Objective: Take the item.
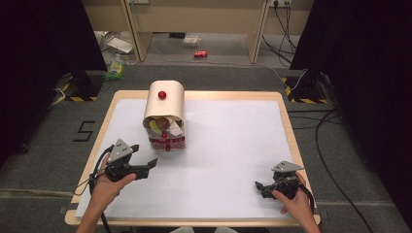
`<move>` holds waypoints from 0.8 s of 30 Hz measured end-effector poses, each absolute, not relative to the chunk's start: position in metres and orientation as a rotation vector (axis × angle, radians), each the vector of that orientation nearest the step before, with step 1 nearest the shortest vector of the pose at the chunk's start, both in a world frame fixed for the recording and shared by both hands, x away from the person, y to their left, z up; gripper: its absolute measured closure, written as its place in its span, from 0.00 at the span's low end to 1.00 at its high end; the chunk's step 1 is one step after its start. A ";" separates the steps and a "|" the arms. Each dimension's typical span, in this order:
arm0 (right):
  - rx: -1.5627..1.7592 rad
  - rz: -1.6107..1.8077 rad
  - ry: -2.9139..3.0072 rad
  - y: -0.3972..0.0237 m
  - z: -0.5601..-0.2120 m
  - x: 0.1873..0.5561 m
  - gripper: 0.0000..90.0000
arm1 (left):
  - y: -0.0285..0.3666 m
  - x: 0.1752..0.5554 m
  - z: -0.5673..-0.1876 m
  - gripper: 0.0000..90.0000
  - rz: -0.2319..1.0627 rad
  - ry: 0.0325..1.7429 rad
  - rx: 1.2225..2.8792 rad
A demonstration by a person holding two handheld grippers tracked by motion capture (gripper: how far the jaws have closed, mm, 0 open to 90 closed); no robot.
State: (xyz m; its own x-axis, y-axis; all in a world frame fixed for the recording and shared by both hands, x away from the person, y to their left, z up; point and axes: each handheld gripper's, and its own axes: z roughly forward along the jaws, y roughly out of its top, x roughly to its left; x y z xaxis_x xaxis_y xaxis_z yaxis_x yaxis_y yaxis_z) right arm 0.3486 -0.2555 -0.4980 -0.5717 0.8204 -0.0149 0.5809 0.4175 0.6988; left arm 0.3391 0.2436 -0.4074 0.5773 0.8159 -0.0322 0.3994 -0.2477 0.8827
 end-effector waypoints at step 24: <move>1.204 0.936 2.323 -0.255 -0.498 0.349 0.01 | 0.213 0.370 -0.362 0.18 0.606 0.890 1.903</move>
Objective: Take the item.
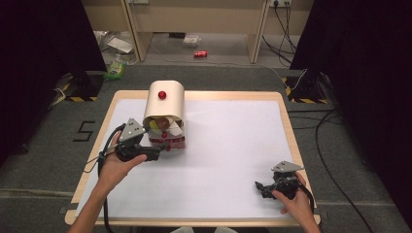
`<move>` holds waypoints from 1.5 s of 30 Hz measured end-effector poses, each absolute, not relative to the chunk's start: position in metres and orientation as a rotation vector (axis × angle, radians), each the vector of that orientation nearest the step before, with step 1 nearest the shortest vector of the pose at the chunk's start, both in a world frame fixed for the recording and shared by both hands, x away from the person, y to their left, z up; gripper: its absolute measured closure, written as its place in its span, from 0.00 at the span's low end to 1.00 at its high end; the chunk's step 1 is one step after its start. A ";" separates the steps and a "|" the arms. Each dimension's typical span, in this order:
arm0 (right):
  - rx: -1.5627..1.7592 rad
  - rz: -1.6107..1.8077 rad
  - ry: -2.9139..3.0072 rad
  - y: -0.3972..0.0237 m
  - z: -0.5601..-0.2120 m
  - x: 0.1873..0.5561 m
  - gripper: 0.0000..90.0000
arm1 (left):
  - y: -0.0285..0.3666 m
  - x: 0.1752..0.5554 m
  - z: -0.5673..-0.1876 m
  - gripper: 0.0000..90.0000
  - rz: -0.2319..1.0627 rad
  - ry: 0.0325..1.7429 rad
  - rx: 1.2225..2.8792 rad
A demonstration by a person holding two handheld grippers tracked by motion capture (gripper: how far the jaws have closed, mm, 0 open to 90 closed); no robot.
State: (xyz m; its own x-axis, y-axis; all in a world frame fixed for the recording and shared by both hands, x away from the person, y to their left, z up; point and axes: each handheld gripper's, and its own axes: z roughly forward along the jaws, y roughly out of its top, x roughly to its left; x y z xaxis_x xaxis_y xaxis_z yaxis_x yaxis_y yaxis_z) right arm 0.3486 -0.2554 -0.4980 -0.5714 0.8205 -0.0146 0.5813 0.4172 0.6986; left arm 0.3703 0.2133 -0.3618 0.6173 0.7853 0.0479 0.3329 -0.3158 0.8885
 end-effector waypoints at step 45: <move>1.207 0.935 2.322 -0.255 -0.498 0.348 0.01 | 0.204 0.377 -0.369 0.18 0.606 0.906 2.024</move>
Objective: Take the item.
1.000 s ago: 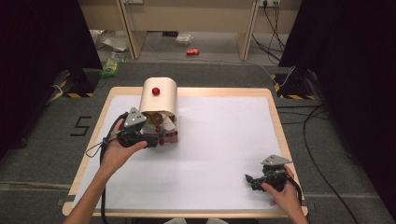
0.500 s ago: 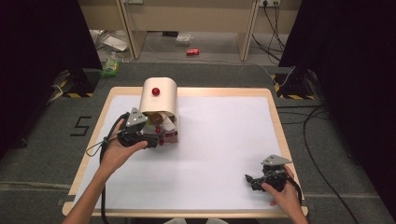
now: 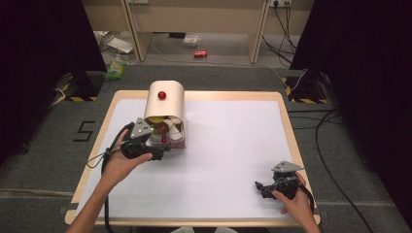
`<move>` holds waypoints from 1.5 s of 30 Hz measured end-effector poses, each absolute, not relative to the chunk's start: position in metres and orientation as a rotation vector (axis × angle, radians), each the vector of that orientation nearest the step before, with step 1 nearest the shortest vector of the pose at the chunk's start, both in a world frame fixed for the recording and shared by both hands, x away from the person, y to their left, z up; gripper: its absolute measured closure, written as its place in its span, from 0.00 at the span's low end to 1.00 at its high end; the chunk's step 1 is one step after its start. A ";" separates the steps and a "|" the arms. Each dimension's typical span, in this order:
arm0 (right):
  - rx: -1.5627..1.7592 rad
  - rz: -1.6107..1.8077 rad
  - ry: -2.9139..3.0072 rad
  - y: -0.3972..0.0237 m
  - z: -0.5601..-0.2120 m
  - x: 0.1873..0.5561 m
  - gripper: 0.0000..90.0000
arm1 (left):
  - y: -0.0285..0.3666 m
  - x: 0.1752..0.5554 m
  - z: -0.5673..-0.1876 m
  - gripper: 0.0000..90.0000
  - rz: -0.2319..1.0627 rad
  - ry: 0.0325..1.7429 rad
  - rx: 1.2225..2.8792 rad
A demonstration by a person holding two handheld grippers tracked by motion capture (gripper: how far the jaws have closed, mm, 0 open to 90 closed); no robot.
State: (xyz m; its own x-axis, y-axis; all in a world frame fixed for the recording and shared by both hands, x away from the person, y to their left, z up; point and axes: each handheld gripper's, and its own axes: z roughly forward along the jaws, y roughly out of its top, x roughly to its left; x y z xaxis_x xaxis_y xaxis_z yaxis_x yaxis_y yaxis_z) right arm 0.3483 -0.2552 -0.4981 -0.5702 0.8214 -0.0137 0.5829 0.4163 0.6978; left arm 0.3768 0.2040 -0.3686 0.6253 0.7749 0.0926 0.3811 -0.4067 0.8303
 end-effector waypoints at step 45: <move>1.204 0.932 2.322 -0.255 -0.498 0.348 0.01 | 0.204 0.336 -0.380 0.18 0.598 0.871 2.012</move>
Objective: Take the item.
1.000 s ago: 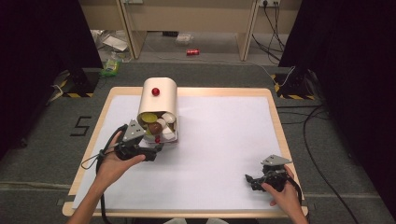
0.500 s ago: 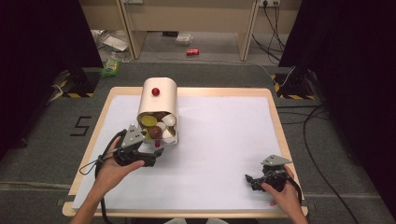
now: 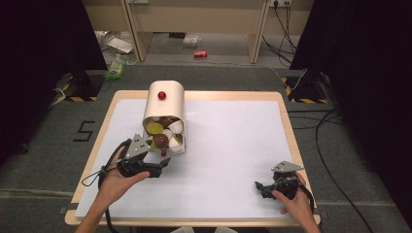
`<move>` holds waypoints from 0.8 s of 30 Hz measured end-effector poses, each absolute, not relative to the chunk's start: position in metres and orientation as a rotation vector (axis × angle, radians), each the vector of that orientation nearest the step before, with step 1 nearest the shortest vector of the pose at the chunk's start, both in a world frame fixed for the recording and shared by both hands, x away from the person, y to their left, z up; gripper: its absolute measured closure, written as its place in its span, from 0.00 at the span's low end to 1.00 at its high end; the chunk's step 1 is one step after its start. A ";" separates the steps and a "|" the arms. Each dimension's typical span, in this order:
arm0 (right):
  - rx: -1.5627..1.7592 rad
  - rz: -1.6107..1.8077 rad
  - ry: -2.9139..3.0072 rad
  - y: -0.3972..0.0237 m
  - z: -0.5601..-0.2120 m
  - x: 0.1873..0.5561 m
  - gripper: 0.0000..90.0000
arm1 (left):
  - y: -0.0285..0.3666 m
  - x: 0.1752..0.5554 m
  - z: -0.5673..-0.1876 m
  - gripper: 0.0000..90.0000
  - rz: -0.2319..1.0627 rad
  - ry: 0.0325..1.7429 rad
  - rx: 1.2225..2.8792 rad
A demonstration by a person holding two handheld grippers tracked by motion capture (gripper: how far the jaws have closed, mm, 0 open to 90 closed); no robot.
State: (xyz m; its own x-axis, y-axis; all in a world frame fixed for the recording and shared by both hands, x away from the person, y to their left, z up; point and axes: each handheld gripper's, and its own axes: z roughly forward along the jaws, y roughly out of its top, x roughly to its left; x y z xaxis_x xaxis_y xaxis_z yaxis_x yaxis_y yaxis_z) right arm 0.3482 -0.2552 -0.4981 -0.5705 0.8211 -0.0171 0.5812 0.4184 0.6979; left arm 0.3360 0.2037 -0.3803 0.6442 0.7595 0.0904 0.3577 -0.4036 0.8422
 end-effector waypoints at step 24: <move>1.209 0.935 2.321 -0.255 -0.498 0.348 0.01 | 0.204 0.323 -0.386 0.19 0.581 0.867 2.009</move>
State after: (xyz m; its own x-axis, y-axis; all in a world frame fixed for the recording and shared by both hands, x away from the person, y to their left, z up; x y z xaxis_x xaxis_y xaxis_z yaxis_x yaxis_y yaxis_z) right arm 0.3482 -0.2551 -0.4981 -0.5688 0.8224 -0.0129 0.5841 0.4149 0.6977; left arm 0.3229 0.2043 -0.3858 0.6518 0.7543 0.0789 0.3595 -0.3988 0.8436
